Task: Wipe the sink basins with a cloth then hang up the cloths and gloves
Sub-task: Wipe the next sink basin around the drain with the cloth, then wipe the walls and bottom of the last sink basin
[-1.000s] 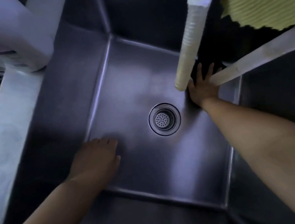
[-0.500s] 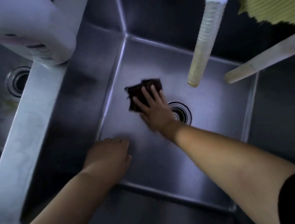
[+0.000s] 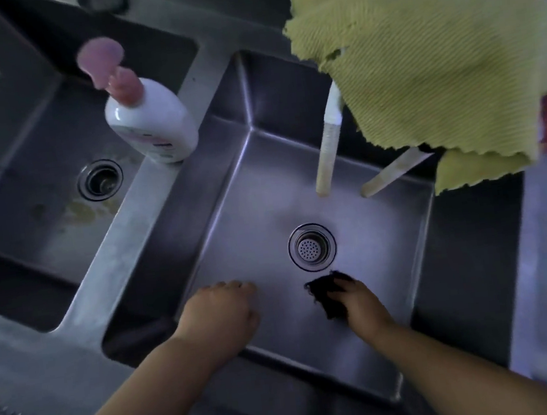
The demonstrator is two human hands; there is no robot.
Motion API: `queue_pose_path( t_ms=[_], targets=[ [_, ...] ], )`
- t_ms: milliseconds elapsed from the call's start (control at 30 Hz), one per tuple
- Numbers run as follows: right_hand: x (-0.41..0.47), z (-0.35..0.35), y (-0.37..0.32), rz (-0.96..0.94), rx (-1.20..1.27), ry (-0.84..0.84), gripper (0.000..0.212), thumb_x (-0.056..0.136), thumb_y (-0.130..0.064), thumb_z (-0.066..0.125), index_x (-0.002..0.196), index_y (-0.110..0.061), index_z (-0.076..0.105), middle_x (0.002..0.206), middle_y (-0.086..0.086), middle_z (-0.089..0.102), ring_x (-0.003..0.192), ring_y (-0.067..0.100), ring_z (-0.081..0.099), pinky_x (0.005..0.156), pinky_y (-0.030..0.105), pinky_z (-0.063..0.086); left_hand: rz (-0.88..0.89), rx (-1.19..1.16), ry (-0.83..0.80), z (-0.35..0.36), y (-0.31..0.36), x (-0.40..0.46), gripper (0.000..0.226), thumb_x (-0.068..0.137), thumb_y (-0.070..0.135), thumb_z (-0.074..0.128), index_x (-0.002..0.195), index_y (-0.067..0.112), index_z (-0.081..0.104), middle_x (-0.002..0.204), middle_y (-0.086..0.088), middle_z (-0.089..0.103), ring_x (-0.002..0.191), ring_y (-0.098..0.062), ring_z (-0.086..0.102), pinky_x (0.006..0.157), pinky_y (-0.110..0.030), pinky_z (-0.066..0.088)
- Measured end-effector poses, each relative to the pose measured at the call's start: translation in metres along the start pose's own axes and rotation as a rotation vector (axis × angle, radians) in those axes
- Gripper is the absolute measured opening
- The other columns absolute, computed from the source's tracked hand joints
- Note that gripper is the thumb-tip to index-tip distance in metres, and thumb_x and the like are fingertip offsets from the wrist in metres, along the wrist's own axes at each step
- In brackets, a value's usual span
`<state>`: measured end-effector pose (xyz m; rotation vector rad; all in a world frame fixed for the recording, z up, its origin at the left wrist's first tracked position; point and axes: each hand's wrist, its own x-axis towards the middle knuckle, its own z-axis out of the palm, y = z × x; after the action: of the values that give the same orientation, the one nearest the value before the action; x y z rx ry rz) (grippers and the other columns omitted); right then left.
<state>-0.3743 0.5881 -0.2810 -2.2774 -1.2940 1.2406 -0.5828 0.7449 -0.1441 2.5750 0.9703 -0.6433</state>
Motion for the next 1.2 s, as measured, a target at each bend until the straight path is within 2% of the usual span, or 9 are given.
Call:
queue_pose_path(
  t_ms=[133,267,433,633,733,833,933,1100,1200],
  targets=[
    [-0.022,-0.021,-0.025,0.029,-0.009,0.168,0.06,0.081,0.013,0.042,0.131,-0.016,0.056,0.138,0.005,0.05,0.126,0.026,0.043,0.108,0.024,0.03,-0.045,-0.11,0.014,-0.013,0.008,-0.025,0.037,0.089,0.04,0.044,0.124,0.03,0.048,0.123,0.005,0.057,0.114,-0.02,0.052,0.087,-0.028,0.042],
    [-0.04,-0.033,-0.085,-0.039,0.098,0.25,0.063,0.082,0.011,0.044,0.138,-0.017,0.048,0.136,0.005,0.05,0.125,0.02,0.045,0.106,0.025,0.033,-0.055,-0.148,0.025,-0.027,0.003,-0.045,0.036,0.09,0.039,0.045,0.124,0.027,0.048,0.123,0.004,0.057,0.113,-0.021,0.054,0.087,-0.031,0.044],
    [-0.056,-0.033,-0.181,-0.198,0.216,0.304,0.058,0.087,-0.001,0.049,0.14,-0.024,0.042,0.131,-0.011,0.045,0.115,-0.01,0.036,0.098,0.005,0.027,-0.141,-0.368,0.1,-0.045,-0.023,-0.061,0.04,0.092,0.045,0.044,0.127,0.028,0.05,0.124,0.004,0.059,0.112,-0.019,0.056,0.088,-0.031,0.046],
    [-0.064,-0.011,-0.308,-0.39,0.245,0.356,0.06,0.084,-0.01,0.052,0.141,-0.022,0.04,0.136,-0.008,0.048,0.118,-0.007,0.038,0.097,0.0,0.026,-0.308,-0.98,0.196,-0.078,-0.091,-0.092,0.034,0.092,0.048,0.047,0.106,0.019,0.06,0.091,0.001,0.064,0.083,-0.019,0.059,0.073,-0.032,0.043],
    [-0.069,0.014,-0.374,-0.514,0.212,0.36,0.059,0.085,-0.009,0.054,0.141,-0.019,0.041,0.138,-0.003,0.048,0.124,-0.001,0.041,0.103,0.01,0.03,-0.372,-1.436,0.273,-0.092,-0.14,-0.126,0.031,0.092,0.041,0.054,0.109,0.016,0.059,0.096,-0.004,0.066,0.085,-0.018,0.065,0.073,-0.036,0.055],
    [-0.07,0.046,-0.437,-0.617,0.102,0.343,0.059,0.084,-0.005,0.057,0.14,-0.01,0.04,0.139,0.004,0.046,0.127,0.005,0.039,0.106,0.009,0.025,-0.363,-1.747,0.345,-0.103,-0.194,-0.163,0.024,0.091,0.03,0.06,0.109,0.013,0.058,0.098,-0.005,0.069,0.083,-0.015,0.069,0.058,-0.024,0.055],
    [-0.065,0.078,-0.493,-0.668,0.042,0.314,0.059,0.087,-0.009,0.06,0.142,-0.005,0.036,0.147,0.008,0.037,0.137,0.016,0.033,0.113,0.017,0.02,-0.365,-1.823,0.423,-0.109,-0.25,-0.195,0.028,0.091,0.02,0.062,0.117,0.011,0.057,0.106,-0.01,0.068,0.093,-0.022,0.067,0.061,-0.025,0.054],
    [-0.062,0.116,-0.561,-0.754,0.093,0.302,0.068,0.087,-0.03,0.065,0.145,-0.016,0.031,0.146,-0.009,0.028,0.138,0.002,0.022,0.112,0.014,0.018,-0.367,-1.807,0.566,-0.11,-0.325,-0.236,0.026,0.088,0.001,0.058,0.109,0.016,0.06,0.096,-0.007,0.07,0.082,-0.015,0.069,0.058,-0.022,0.053],
    [-0.053,0.125,-0.583,-0.601,0.259,0.273,0.07,0.088,-0.046,0.059,0.145,-0.02,0.029,0.142,-0.013,0.035,0.133,-0.002,0.03,0.106,0.011,0.026,-0.35,-1.789,0.582,-0.112,-0.355,-0.244,0.026,0.088,-0.005,0.055,0.104,0.015,0.058,0.096,-0.01,0.068,0.085,-0.024,0.067,0.069,-0.034,0.055]
  ],
)
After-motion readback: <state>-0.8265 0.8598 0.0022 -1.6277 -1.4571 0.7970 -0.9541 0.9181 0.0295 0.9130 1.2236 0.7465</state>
